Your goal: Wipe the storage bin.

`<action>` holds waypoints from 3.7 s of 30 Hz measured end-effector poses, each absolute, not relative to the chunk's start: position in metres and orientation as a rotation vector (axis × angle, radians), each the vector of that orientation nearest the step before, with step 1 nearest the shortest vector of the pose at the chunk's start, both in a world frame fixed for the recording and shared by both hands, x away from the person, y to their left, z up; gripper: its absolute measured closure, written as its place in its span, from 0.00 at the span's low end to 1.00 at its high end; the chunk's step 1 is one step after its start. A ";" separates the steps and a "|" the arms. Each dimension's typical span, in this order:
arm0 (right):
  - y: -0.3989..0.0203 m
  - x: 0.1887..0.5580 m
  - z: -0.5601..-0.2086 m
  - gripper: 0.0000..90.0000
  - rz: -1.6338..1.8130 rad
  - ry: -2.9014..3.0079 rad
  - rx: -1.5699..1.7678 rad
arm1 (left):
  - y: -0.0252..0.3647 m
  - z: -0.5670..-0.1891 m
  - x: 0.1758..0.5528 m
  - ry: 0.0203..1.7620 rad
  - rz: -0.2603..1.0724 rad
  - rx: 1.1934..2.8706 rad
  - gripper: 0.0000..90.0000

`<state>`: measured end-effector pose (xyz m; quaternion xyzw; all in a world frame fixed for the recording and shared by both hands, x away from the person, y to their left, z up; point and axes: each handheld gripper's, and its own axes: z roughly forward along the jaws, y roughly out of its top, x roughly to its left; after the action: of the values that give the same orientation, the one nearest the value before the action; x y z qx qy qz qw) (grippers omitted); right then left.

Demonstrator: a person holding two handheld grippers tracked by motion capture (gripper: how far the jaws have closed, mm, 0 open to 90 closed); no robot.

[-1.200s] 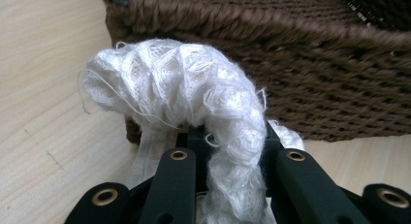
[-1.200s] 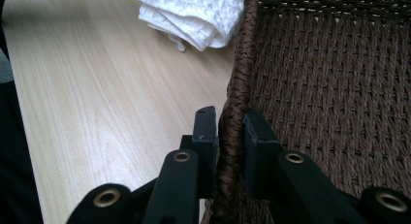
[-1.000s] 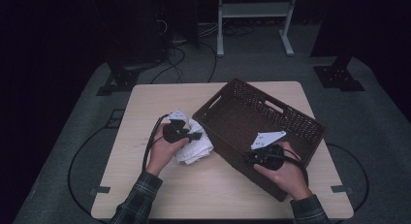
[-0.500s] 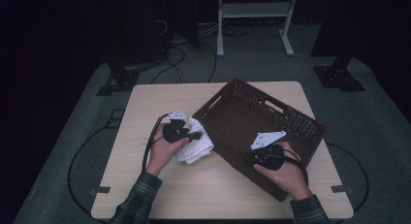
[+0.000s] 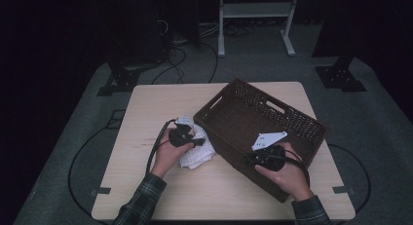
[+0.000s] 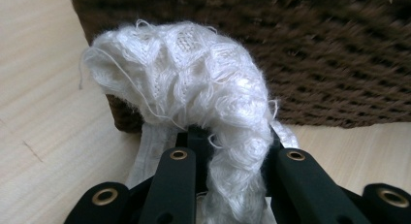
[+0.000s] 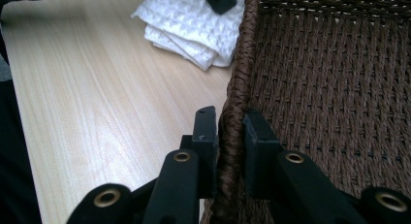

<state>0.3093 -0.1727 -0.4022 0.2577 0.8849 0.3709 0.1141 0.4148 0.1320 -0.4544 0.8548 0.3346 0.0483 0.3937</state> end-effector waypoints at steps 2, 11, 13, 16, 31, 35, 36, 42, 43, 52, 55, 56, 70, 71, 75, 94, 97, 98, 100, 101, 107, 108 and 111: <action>-0.173 0.309 -0.402 0.86 1.087 2.594 0.756 | 0.130 -0.459 0.416 0.857 0.112 2.176 0.84; -0.173 0.309 -0.402 0.86 1.085 2.594 0.758 | 0.128 -0.470 0.417 0.874 0.096 2.208 0.84; -0.173 0.309 -0.402 0.86 1.085 2.595 0.759 | 0.127 -0.472 0.417 0.876 0.097 2.220 0.84; -0.173 0.309 -0.402 0.86 1.086 2.594 0.757 | 0.127 -0.472 0.417 0.876 0.099 2.224 0.84; -0.173 0.309 -0.402 0.86 1.086 2.596 0.760 | 0.126 -0.442 0.405 0.807 0.111 2.135 0.85; -0.173 0.309 -0.402 0.86 1.085 2.595 0.758 | 0.125 -0.432 0.402 0.781 0.119 2.116 0.85; -0.173 0.309 -0.402 0.86 1.085 2.595 0.758 | 0.125 -0.429 0.401 0.772 0.124 2.112 0.85; -0.173 0.309 -0.402 0.86 1.085 2.596 0.759 | 0.127 -0.418 0.398 0.753 0.131 2.092 0.85; -0.173 0.309 -0.402 0.86 1.085 2.596 0.759 | 0.127 -0.416 0.397 0.748 0.135 2.095 0.85; -0.172 0.309 -0.402 0.86 1.084 2.595 0.758 | 0.134 -0.397 0.390 0.726 0.167 2.028 0.85; -0.172 0.309 -0.402 0.86 1.083 2.595 0.758 | 0.132 -0.402 0.391 0.727 0.167 2.051 0.85; -0.172 0.309 -0.402 0.86 1.083 2.594 0.758 | 0.130 -0.404 0.392 0.728 0.161 2.058 0.85; -0.172 0.309 -0.402 0.86 1.082 2.594 0.755 | 0.111 -0.449 0.401 0.758 0.112 2.210 0.85; -0.172 0.309 -0.402 0.86 1.082 2.594 0.754 | 0.110 -0.451 0.402 0.763 0.108 2.216 0.85; -0.172 0.309 -0.402 0.86 1.082 2.594 0.756 | 0.109 -0.457 0.403 0.767 0.098 2.248 0.85; -0.182 0.303 -0.384 0.76 1.124 2.551 0.773 | 0.108 -0.468 0.406 0.793 0.074 2.277 0.85; -0.187 0.299 -0.382 0.76 1.154 2.555 0.780 | 0.109 -0.467 0.406 0.789 0.075 2.277 0.85; -0.188 0.297 -0.381 0.76 1.151 2.555 0.782 | 0.109 -0.467 0.406 0.790 0.076 2.274 0.85; -0.190 0.294 -0.379 0.75 1.146 2.551 0.776 | 0.109 -0.467 0.406 0.789 0.077 2.278 0.85; -0.190 0.293 -0.377 0.75 1.132 2.556 0.773 | 0.109 -0.467 0.406 0.789 0.079 2.279 0.85; -0.202 0.288 -0.387 0.80 1.093 2.588 0.814 | 0.109 -0.467 0.406 0.795 0.072 2.266 0.85; -0.202 0.287 -0.390 0.83 1.088 2.597 0.812 | 0.109 -0.467 0.406 0.797 0.071 2.264 0.85; -0.202 0.288 -0.398 0.86 1.098 2.618 0.817 | 0.110 -0.465 0.406 0.791 0.075 2.266 0.85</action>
<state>0.2885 -0.2023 -0.3978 0.2753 0.8823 0.3701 0.0936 0.4058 0.1096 -0.4647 0.8797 0.3072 0.0291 0.3617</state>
